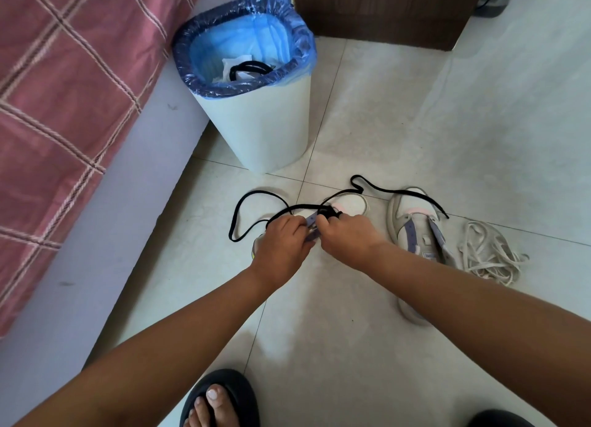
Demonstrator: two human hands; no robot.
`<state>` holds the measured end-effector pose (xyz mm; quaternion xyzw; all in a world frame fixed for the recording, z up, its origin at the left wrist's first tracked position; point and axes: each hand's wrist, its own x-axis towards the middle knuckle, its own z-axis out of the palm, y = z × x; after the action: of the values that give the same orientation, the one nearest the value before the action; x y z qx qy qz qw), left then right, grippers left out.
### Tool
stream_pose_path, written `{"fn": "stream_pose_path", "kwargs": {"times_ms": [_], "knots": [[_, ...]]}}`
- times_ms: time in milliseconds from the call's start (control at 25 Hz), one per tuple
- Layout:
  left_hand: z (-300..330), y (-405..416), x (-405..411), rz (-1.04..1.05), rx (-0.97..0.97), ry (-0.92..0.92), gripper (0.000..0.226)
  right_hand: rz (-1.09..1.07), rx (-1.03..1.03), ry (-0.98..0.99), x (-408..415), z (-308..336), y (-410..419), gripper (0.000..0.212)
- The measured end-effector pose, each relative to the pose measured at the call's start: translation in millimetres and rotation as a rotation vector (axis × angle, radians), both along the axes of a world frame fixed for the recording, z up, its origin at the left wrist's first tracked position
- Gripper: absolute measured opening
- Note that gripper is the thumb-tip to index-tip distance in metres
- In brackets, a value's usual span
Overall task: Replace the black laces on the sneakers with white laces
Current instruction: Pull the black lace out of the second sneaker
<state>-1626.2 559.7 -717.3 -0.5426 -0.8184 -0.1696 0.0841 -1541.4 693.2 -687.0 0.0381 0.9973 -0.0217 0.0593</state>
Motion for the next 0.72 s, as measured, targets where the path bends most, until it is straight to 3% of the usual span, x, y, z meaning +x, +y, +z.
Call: {"fn": "stream_pose_path", "kwargs": {"times_ms": [120, 360, 480, 600, 720], "knots": [[-1.6, -0.4, -2.1, 0.009, 0.001, -0.007, 0.029, 0.124, 0.124, 0.054, -0.1, 3.8, 2.9, 0.043], [-4.4, 0.6, -2.2, 0.005, 0.050, 0.037, 0.031, 0.152, 0.134, 0.017, -3.0, 11.9, -2.5, 0.039], [-6.8, -0.8, -3.3, 0.017, 0.013, 0.088, 0.028, 0.099, 0.056, -0.266, 5.1, 19.7, 1.7, 0.027], [-7.4, -1.7, -5.6, 0.050, -0.063, 0.116, 0.030, 0.265, 0.093, -0.576, 32.6, 19.8, 19.4, 0.029], [-6.9, -2.5, -5.9, 0.079, -0.063, 0.110, 0.031, 0.214, 0.106, -0.682, 43.3, 13.9, 25.3, 0.029]]}}
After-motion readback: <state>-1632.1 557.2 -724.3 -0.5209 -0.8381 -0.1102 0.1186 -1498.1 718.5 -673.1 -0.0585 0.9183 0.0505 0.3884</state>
